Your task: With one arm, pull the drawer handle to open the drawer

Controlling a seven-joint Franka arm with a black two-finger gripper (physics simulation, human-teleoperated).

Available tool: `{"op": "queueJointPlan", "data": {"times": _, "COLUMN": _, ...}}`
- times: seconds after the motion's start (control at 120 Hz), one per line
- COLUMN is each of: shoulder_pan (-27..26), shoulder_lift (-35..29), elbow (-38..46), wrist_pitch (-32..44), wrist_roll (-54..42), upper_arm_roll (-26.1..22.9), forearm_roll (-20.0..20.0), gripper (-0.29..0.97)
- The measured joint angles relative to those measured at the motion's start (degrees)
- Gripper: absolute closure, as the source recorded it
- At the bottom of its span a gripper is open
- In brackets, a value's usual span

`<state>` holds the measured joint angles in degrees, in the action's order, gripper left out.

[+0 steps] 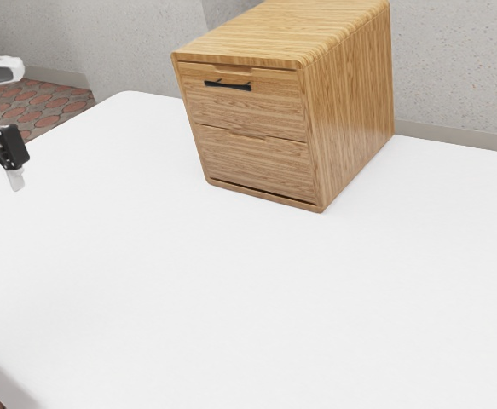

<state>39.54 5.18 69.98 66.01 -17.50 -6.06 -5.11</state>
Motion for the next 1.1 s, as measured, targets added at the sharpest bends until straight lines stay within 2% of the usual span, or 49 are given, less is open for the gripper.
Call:
{"op": "queueJointPlan", "data": {"times": 0.1, "shoulder_pan": -3.42, "shoulder_lift": -0.05, "elbow": 0.22, "wrist_pitch": 6.88, "wrist_roll": -3.86, "upper_arm_roll": -0.09, "forearm_roll": -0.09, "gripper": 0.02}}
{"op": "queueJointPlan", "data": {"times": 0.183, "shoulder_pan": -4.24, "shoulder_lift": -0.1, "elbow": 0.1, "wrist_pitch": 10.51, "wrist_roll": -6.63, "upper_arm_roll": -0.13, "forearm_roll": -0.05, "gripper": 0.02}}
{"op": "queueJointPlan", "data": {"times": 0.275, "shoulder_pan": -1.43, "shoulder_lift": -5.31, "elbow": -5.03, "wrist_pitch": 12.78, "wrist_roll": -9.23, "upper_arm_roll": -2.51, "forearm_roll": 0.38, "gripper": 0.02}}
{"op": "queueJointPlan", "data": {"times": 0.4, "shoulder_pan": 1.09, "shoulder_lift": -6.18, "elbow": -6.14, "wrist_pitch": 15.77, "wrist_roll": -12.28, "upper_arm_roll": -5.28, "forearm_roll": 7.49, "gripper": 0.02}}
{"op": "queueJointPlan", "data": {"times": 0.517, "shoulder_pan": 2.77, "shoulder_lift": -3.44, "elbow": -5.98, "wrist_pitch": 21.37, "wrist_roll": -18.79, "upper_arm_roll": -10.11, "forearm_roll": 6.63, "gripper": 0.02}}
{"op": "queueJointPlan", "data": {"times": 0.575, "shoulder_pan": 0.25, "shoulder_lift": -1.03, "elbow": -5.82, "wrist_pitch": 24.98, "wrist_roll": -21.84, "upper_arm_roll": -10.81, "forearm_roll": 5.77, "gripper": 0.02}}
{"op": "queueJointPlan", "data": {"times": 0.708, "shoulder_pan": -10.01, "shoulder_lift": 2.72, "elbow": -5.59, "wrist_pitch": 32.5, "wrist_roll": -27.88, "upper_arm_roll": -11.4, "forearm_roll": 3.57, "gripper": 0.02}}
{"op": "queueJointPlan", "data": {"times": 0.908, "shoulder_pan": -11.01, "shoulder_lift": 6.58, "elbow": -5.6, "wrist_pitch": 40.7, "wrist_roll": -35.53, "upper_arm_roll": -11.39, "forearm_roll": 1.81, "gripper": 0.02}}
{"op": "queueJointPlan", "data": {"times": 1.1, "shoulder_pan": -16.36, "shoulder_lift": 8.06, "elbow": -5.58, "wrist_pitch": 46.11, "wrist_roll": -41.2, "upper_arm_roll": -11.35, "forearm_roll": -0.24, "gripper": 0.02}}
